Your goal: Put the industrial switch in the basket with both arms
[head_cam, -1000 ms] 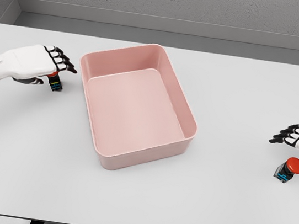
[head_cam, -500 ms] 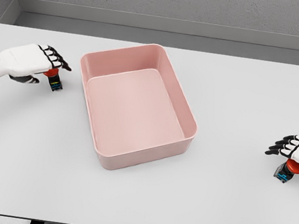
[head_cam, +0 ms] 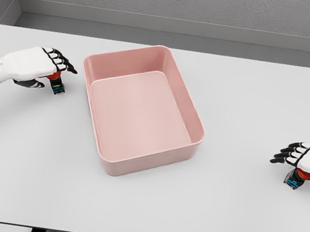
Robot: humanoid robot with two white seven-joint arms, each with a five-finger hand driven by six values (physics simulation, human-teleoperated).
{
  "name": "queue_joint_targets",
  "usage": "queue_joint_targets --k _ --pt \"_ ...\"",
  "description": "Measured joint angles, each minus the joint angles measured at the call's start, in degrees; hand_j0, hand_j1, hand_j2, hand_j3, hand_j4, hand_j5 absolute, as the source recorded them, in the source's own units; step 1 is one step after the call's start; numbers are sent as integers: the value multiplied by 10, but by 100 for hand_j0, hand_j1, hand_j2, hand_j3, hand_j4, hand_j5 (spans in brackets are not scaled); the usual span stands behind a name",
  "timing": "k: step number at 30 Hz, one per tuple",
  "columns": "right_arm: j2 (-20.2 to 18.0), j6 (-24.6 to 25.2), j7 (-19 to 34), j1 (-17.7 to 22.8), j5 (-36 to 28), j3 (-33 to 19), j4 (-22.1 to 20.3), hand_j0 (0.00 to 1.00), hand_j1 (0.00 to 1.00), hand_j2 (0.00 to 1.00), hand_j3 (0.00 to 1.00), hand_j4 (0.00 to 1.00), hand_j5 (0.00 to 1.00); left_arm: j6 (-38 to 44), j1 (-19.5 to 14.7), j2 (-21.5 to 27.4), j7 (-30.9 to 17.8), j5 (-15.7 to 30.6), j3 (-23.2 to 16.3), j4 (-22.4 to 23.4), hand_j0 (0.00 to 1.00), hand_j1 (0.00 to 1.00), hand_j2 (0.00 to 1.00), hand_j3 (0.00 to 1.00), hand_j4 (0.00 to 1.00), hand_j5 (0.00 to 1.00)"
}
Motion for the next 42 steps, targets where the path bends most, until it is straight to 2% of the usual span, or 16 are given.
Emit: queue_joint_targets --k 4,9,15,19,27,35,42 --pt "0 0 2 1 0 0 -2 99 99 99 99 99 99 0 0 -2 1 0 0 7 87 87 87 87 87 87" --pt "2 0 6 3 1 1 -2 91 91 91 91 91 91 0 0 -11 1 -2 -8 14 85 85 85 85 85 85" --pt "2 0 8 7 1 1 -2 82 82 82 82 82 82 0 0 -11 1 -2 -11 19 69 69 69 69 69 69" --pt "0 0 9 6 2 1 -1 79 79 79 79 79 79 0 -2 -10 1 -2 -12 22 67 67 67 67 67 67" --pt "-2 1 16 5 0 0 -1 68 68 68 68 68 68 0 -8 -9 2 2 -11 38 46 46 46 46 46 46" --pt "-2 1 18 3 0 0 -1 58 58 58 58 58 58 0 -17 -7 1 2 -7 36 43 43 43 43 43 43" --pt "-2 0 18 0 2 -2 -1 53 53 53 53 53 53 0 -22 30 0 37 -3 -17 44 44 44 44 44 44"
